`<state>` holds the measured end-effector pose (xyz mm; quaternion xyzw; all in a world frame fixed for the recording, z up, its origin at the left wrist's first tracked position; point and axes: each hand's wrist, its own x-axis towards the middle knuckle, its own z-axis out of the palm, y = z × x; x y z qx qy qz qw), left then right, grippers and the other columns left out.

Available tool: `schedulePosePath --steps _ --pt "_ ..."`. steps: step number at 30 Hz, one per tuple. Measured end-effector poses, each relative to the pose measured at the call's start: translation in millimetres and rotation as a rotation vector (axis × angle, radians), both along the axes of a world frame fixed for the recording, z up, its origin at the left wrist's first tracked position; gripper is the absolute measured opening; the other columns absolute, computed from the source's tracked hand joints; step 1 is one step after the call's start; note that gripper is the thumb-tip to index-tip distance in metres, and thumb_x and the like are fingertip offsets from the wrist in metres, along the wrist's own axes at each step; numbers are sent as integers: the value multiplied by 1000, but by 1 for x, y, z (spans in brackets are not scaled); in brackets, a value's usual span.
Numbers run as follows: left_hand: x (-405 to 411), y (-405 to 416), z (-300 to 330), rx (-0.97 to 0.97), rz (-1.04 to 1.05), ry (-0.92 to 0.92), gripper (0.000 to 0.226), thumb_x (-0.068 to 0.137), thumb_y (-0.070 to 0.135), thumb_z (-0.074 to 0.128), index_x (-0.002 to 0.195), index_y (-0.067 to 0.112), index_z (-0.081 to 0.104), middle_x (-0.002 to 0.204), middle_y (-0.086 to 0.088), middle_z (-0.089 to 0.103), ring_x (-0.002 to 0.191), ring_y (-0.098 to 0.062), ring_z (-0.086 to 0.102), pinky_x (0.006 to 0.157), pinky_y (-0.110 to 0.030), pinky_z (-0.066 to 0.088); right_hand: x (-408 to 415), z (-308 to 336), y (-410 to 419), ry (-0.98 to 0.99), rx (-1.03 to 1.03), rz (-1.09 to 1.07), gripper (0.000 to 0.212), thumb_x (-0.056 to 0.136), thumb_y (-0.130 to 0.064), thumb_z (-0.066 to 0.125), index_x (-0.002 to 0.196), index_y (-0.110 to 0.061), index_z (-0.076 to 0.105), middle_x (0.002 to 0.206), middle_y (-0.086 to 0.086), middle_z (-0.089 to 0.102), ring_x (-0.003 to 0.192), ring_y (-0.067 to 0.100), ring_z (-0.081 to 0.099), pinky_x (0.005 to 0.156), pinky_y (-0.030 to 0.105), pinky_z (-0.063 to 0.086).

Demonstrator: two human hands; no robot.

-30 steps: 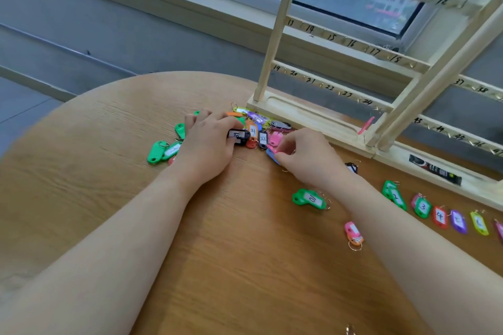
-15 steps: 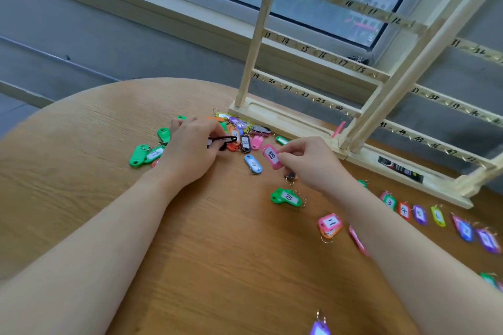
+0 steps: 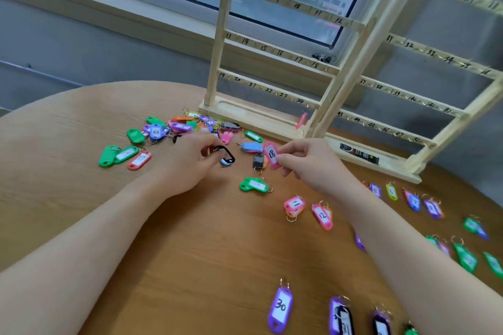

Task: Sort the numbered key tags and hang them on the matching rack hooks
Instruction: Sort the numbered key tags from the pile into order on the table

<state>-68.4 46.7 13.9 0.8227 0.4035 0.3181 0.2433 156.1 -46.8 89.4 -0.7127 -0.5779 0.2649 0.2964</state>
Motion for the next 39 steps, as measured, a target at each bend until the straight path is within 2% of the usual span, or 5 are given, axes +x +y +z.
schedulePosePath --steps 17,27,29,33,39 --pt "30 -44 9 -110 -223 24 17 97 26 65 107 39 66 99 27 66 91 18 57 71 -15 41 40 -1 -112 242 8 -141 4 95 -18 69 95 -14 69 84 5 78 70 12 66 65 27 51" --pt "36 -55 8 -81 -158 27 12 94 23 68 100 34 69 91 26 73 80 -19 67 77 -44 53 70 -19 -170 309 77 -237 13 91 -32 74 89 -20 75 69 -2 69 61 8 57 64 28 45" --pt "38 -57 7 -80 -139 22 10 93 23 68 99 31 70 90 23 74 81 -23 68 77 -39 53 74 -20 -182 316 93 -244 11 91 -30 74 89 -19 74 70 1 70 62 9 58 65 29 45" --pt "57 -64 21 -102 -141 -148 21 91 8 70 93 29 69 86 17 76 77 -1 68 69 -9 47 95 -18 -208 307 124 -296 12 93 -27 72 90 -16 73 66 -3 70 59 6 59 62 25 45" --pt "117 -94 46 -138 -306 -144 18 93 15 68 93 33 68 75 5 74 67 -20 61 69 -32 44 134 -20 -256 398 173 -451 13 96 -19 68 85 -13 70 57 -8 57 52 9 46 54 21 40"
